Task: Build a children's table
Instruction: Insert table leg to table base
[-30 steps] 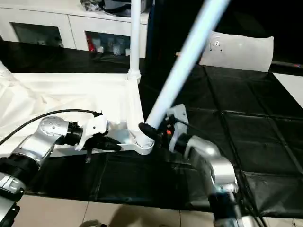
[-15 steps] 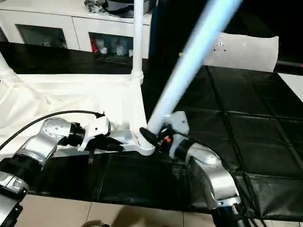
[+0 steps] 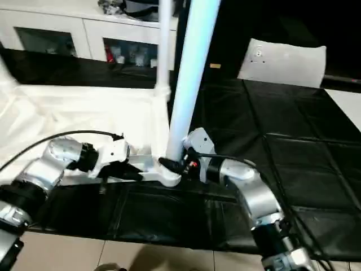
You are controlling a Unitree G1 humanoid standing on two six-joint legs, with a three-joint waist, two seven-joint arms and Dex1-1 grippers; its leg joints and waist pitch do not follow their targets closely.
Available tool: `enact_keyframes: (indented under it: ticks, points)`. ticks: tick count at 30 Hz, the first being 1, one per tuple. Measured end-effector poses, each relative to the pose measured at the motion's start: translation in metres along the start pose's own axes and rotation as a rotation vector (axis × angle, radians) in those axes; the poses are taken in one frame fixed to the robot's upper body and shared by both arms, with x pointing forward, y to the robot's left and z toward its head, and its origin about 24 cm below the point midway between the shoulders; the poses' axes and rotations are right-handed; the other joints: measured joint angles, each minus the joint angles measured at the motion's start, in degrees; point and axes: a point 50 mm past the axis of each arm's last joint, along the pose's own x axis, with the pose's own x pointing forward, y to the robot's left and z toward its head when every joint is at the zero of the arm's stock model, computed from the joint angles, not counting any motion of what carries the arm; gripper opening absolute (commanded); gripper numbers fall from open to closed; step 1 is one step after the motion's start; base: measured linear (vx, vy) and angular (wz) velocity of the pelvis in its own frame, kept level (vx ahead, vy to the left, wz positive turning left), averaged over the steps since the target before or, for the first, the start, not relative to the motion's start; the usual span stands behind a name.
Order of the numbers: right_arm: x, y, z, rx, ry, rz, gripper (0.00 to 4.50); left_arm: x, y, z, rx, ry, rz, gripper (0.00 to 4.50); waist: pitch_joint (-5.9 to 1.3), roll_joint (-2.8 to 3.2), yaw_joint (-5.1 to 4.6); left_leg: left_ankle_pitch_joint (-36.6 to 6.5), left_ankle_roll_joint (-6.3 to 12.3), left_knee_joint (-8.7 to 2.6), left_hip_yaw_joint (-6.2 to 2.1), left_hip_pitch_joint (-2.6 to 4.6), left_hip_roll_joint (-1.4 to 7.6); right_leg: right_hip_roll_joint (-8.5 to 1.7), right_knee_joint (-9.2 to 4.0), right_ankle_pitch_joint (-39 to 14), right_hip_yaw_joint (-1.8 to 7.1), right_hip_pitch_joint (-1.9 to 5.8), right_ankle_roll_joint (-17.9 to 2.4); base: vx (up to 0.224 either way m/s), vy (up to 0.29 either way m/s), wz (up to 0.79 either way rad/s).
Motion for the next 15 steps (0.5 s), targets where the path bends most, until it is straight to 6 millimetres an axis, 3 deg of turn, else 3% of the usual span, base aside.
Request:
enact_keyframes:
  ticks: [15]
  points:
    - [0.0023,0.0032,0.0033,-0.025,-0.010,0.087,1.89,-0.0069,0.0041,0.0031,0.056,0.036,-0.039,0.00,0.24,0.13,-0.26,-0.02,0.02,-0.72,0.08,0.12,-0.02,0.02,-0.35,-0.32,-0.01,0.03,0.15,0.000,0.000,0.00]
